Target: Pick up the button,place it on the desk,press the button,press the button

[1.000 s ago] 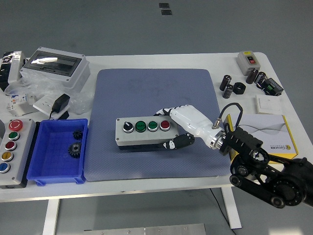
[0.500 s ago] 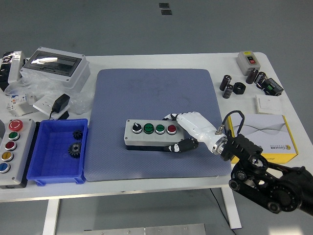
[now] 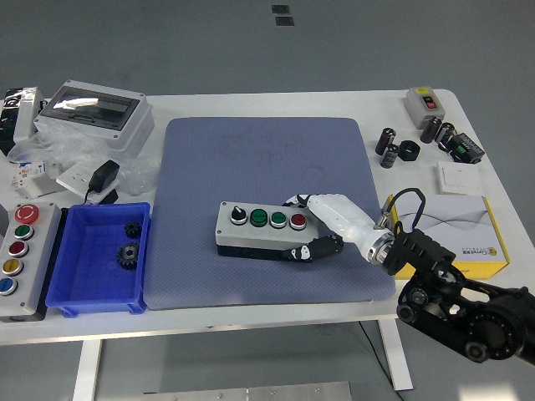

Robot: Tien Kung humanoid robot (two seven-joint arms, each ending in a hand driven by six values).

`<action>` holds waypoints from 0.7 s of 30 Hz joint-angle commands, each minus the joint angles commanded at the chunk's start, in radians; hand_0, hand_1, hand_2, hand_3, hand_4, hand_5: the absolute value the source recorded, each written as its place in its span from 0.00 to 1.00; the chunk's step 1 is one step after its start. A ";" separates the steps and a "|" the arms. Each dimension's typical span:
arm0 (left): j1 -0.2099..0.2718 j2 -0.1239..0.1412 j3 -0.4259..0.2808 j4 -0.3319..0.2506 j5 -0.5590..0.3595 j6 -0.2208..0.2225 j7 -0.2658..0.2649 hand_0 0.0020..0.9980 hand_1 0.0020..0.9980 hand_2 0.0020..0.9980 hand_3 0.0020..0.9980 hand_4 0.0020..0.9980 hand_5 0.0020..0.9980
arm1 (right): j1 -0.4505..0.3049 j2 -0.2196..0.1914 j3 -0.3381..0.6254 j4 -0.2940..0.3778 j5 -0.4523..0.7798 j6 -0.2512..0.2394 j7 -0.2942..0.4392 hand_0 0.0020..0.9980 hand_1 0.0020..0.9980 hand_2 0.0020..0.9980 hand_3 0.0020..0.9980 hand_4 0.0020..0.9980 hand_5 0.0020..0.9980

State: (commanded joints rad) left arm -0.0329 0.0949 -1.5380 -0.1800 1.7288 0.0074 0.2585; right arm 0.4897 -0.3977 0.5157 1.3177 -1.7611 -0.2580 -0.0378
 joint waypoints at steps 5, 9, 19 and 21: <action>0.000 -0.001 0.001 0.000 -0.003 0.000 0.000 0.61 0.60 0.54 0.60 0.64 0.29 | 0.002 -0.002 -0.004 -0.008 0.000 0.002 0.001 0.79 0.80 0.84 0.97 0.46 0.18; -0.001 -0.001 0.001 0.000 -0.003 0.000 0.000 0.61 0.60 0.54 0.60 0.64 0.28 | 0.004 -0.007 -0.006 -0.009 -0.012 0.001 0.001 0.79 0.80 0.84 0.97 0.48 0.19; 0.001 -0.001 0.002 0.000 0.003 -0.002 0.002 0.61 0.60 0.54 0.60 0.64 0.28 | -0.009 -0.071 0.017 0.072 0.065 0.052 0.007 0.79 0.81 0.84 0.98 0.50 0.20; 0.002 -0.001 0.003 0.000 0.002 -0.002 0.003 0.61 0.60 0.54 0.60 0.64 0.28 | -0.017 -0.095 0.032 0.102 0.104 0.075 0.014 0.80 0.81 0.84 0.98 0.51 0.20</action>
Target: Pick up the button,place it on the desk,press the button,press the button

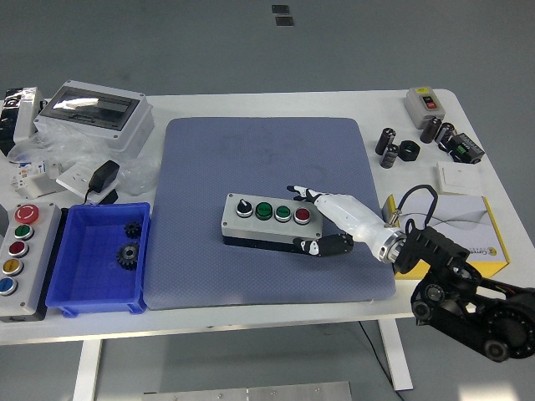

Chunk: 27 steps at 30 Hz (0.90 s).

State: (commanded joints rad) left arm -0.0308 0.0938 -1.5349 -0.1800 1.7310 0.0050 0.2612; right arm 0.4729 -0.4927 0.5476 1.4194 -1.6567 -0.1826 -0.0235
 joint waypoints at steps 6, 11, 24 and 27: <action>0.003 -0.001 0.000 0.000 0.005 -0.002 0.003 0.61 0.60 0.53 0.60 0.63 0.27 | -0.014 -0.036 0.038 0.033 0.070 0.047 0.029 0.80 0.81 0.85 0.99 0.52 0.20; 0.002 -0.003 0.004 0.000 0.002 -0.004 0.003 0.61 0.60 0.53 0.60 0.63 0.27 | -0.013 -0.050 0.047 0.047 0.076 0.049 0.050 0.80 0.81 0.85 0.99 0.52 0.20; 0.002 -0.002 0.004 0.000 0.002 -0.005 0.003 0.61 0.60 0.53 0.59 0.61 0.24 | -0.026 -0.060 0.065 0.060 0.041 0.038 0.020 0.84 0.85 0.90 1.00 0.56 0.18; 0.002 -0.002 0.000 0.000 0.008 -0.005 0.003 0.61 0.60 0.53 0.59 0.61 0.24 | -0.029 -0.063 0.083 0.069 -0.001 0.051 -0.011 0.84 0.85 0.90 1.00 0.56 0.18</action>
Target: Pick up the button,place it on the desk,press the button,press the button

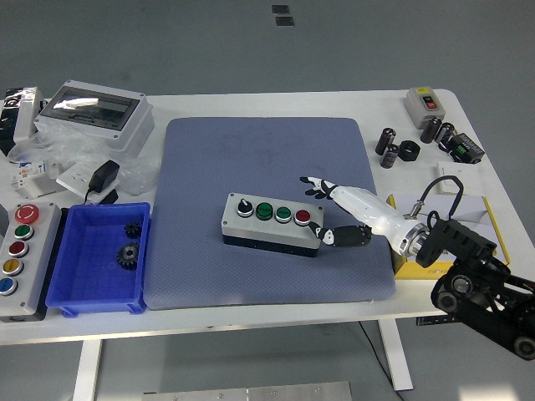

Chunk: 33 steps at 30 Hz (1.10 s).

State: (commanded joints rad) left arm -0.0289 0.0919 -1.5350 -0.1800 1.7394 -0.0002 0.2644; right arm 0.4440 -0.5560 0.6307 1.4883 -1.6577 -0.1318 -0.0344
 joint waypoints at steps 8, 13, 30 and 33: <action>-0.002 -0.001 -0.002 0.000 -0.001 0.001 -0.001 0.61 0.60 0.53 0.59 0.61 0.23 | -0.089 -0.085 0.163 0.135 0.099 0.046 -0.061 0.83 0.84 0.90 1.00 0.56 0.17; 0.006 0.002 -0.010 0.000 0.004 0.002 0.002 0.61 0.60 0.53 0.59 0.60 0.23 | -0.060 -0.175 0.304 0.268 0.225 0.209 -0.203 0.90 0.91 0.98 1.00 0.65 0.17; 0.004 0.009 -0.004 0.000 -0.008 0.000 0.003 0.61 0.60 0.53 0.59 0.59 0.21 | 0.344 -0.112 0.108 0.283 0.305 0.700 -0.579 0.09 0.20 0.28 0.77 0.24 0.13; 0.005 0.008 -0.005 0.000 -0.006 -0.001 0.005 0.61 0.60 0.53 0.59 0.59 0.21 | 0.367 -0.090 0.091 0.270 0.311 0.714 -0.582 0.04 0.13 0.25 0.79 0.21 0.12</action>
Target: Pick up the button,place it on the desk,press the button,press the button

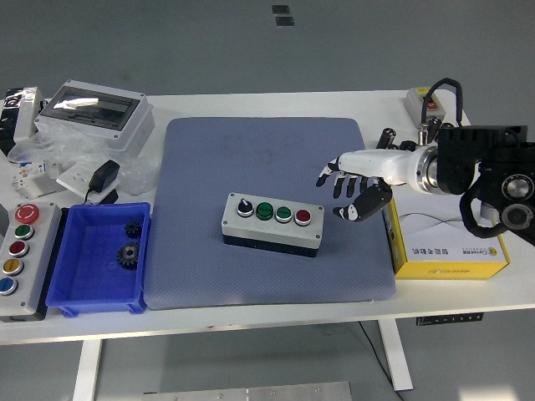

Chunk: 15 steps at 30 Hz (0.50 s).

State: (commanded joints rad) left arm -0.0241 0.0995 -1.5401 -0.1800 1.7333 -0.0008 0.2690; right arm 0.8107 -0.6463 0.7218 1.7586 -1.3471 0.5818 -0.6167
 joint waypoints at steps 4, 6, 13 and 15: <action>-0.002 -0.001 -0.001 0.000 0.002 0.000 -0.001 0.61 0.60 0.53 0.59 0.59 0.21 | 0.007 0.036 -0.027 -0.041 -0.002 -0.008 0.004 0.04 0.13 0.25 0.79 0.21 0.12; -0.002 -0.001 -0.002 0.000 0.003 0.000 -0.001 0.61 0.60 0.53 0.59 0.59 0.21 | 0.007 0.051 -0.038 -0.058 -0.004 -0.012 0.006 0.01 0.10 0.24 0.80 0.19 0.12; -0.002 -0.002 -0.002 0.000 0.003 0.000 -0.002 0.61 0.60 0.53 0.59 0.59 0.22 | -0.001 0.083 -0.074 -0.098 -0.011 -0.024 0.010 0.00 0.10 0.23 0.81 0.18 0.12; -0.001 -0.002 -0.002 0.000 0.003 0.000 -0.002 0.61 0.60 0.53 0.59 0.59 0.22 | -0.005 0.086 -0.080 -0.103 -0.012 -0.026 0.011 0.00 0.10 0.23 0.81 0.18 0.12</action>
State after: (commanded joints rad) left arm -0.0256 0.0975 -1.5418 -0.1800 1.7361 -0.0008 0.2666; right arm 0.8057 -0.5599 0.6422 1.6560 -1.3594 0.5561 -0.6059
